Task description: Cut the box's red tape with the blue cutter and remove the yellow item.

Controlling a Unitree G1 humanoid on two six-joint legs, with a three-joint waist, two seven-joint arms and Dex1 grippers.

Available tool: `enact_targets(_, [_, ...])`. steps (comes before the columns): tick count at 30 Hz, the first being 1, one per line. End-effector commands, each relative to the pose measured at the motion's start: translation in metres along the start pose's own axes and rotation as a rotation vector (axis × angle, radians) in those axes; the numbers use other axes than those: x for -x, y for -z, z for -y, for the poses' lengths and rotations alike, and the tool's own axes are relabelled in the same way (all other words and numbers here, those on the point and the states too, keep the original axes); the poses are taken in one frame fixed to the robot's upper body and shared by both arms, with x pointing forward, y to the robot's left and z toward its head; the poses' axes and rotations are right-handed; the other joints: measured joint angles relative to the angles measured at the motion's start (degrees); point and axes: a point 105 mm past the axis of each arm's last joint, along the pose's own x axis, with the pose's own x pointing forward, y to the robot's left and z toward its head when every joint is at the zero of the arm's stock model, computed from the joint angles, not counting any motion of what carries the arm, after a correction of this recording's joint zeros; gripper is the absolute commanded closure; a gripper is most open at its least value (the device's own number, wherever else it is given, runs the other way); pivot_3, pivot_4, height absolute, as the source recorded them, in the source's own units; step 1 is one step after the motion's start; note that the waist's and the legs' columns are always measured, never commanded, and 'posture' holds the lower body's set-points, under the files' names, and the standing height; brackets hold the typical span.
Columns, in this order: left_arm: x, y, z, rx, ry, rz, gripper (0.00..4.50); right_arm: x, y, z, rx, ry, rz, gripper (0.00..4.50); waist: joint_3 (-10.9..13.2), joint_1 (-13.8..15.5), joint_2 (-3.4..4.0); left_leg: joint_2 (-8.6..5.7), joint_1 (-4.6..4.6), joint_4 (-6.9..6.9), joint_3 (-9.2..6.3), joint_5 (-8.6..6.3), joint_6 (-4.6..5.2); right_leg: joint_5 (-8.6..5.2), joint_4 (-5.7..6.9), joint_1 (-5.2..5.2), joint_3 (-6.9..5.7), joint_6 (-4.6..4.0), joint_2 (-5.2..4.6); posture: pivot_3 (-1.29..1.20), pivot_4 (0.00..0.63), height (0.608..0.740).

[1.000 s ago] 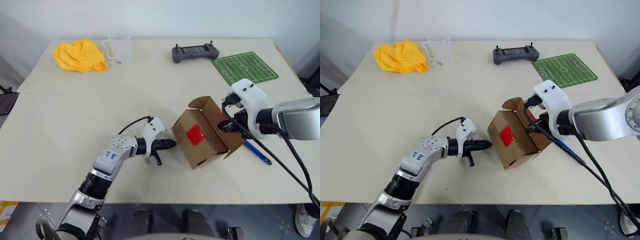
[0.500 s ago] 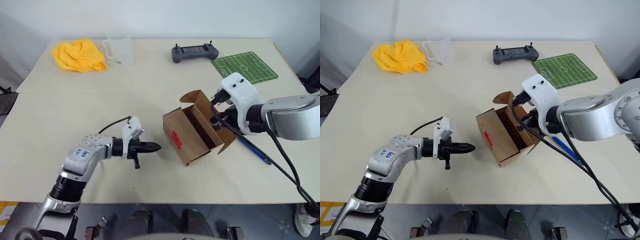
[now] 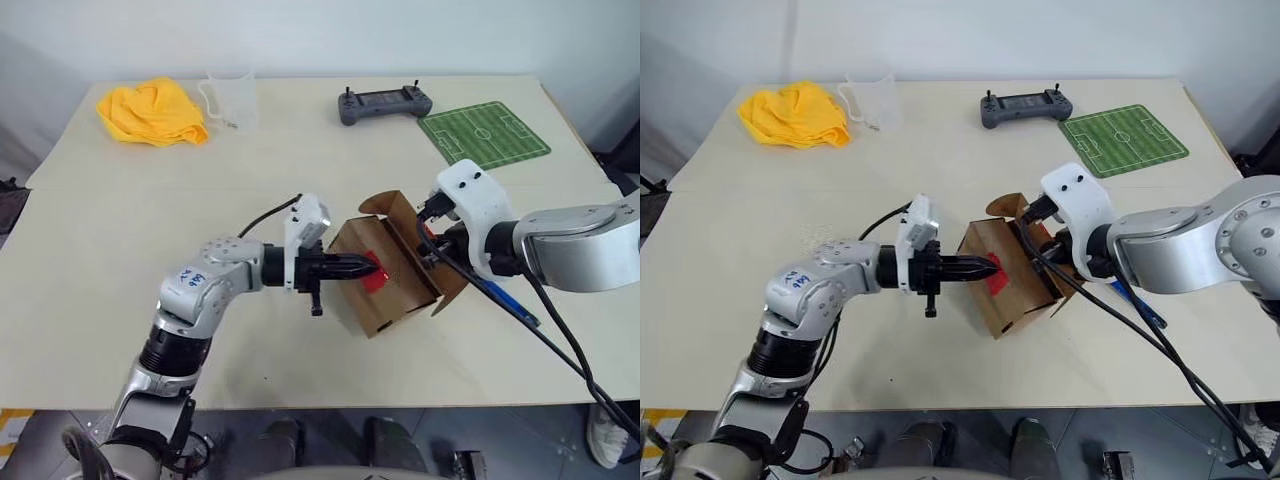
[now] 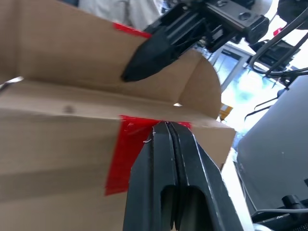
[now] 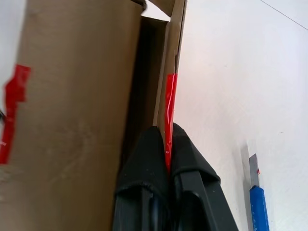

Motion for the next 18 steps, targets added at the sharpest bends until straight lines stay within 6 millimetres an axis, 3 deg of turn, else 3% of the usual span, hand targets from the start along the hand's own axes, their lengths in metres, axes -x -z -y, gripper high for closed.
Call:
enact_targets(1, [0.003, -0.013, 0.008, -0.025, 0.047, 0.024, 4.50, 0.004, -0.002, -0.002, 0.006, 0.004, 0.020, 4.49, 0.00, -0.04, 0.00, 0.00, 0.00, 0.01, 0.00, 0.00, 0.00, 0.00, 0.01, 0.00, 0.00, 0.00, 0.00, 0.00, 0.150, 0.740])
enact_targets(8, [0.036, -0.010, 0.021, -0.009, 0.144, -0.081, 4.50, 0.004, -0.002, -0.001, 0.001, 0.011, 0.025, 4.49, 0.00, -0.42, 0.00, 0.02, 0.01, 0.00, 0.00, 0.00, -0.01, 0.00, 0.06, -0.03, 0.03, 0.00, 0.01, 0.00, 0.150, 0.740])
enact_targets(10, [0.042, -0.016, 0.015, -0.029, 0.118, -0.056, 4.50, 0.004, -0.002, -0.001, -0.001, 0.012, 0.026, 4.49, 0.00, -0.37, 0.00, 0.00, 0.01, 0.02, 0.00, 0.00, 0.00, 0.00, 0.05, -0.02, 0.03, 0.00, 0.00, 0.00, 0.150, 0.740])
enact_targets(14, [0.034, -0.023, 0.006, -0.061, 0.074, -0.003, 4.50, 0.003, -0.003, -0.001, -0.001, 0.011, 0.026, 4.49, 0.00, 0.20, 0.00, -0.01, 0.00, 0.07, -0.02, 0.00, 0.00, 0.00, 0.06, -0.01, 0.01, 0.00, 0.00, 0.00, 0.150, 0.740])
enact_targets(18, [0.019, -0.014, 0.009, -0.066, 0.073, -0.030, 4.50, 0.003, -0.004, -0.001, -0.001, 0.009, 0.025, 4.49, 0.00, 0.02, 0.00, -0.03, 0.00, 0.07, -0.02, 0.00, 0.01, 0.00, 0.06, 0.01, 0.02, 0.00, -0.01, 0.00, 0.150, 0.740])
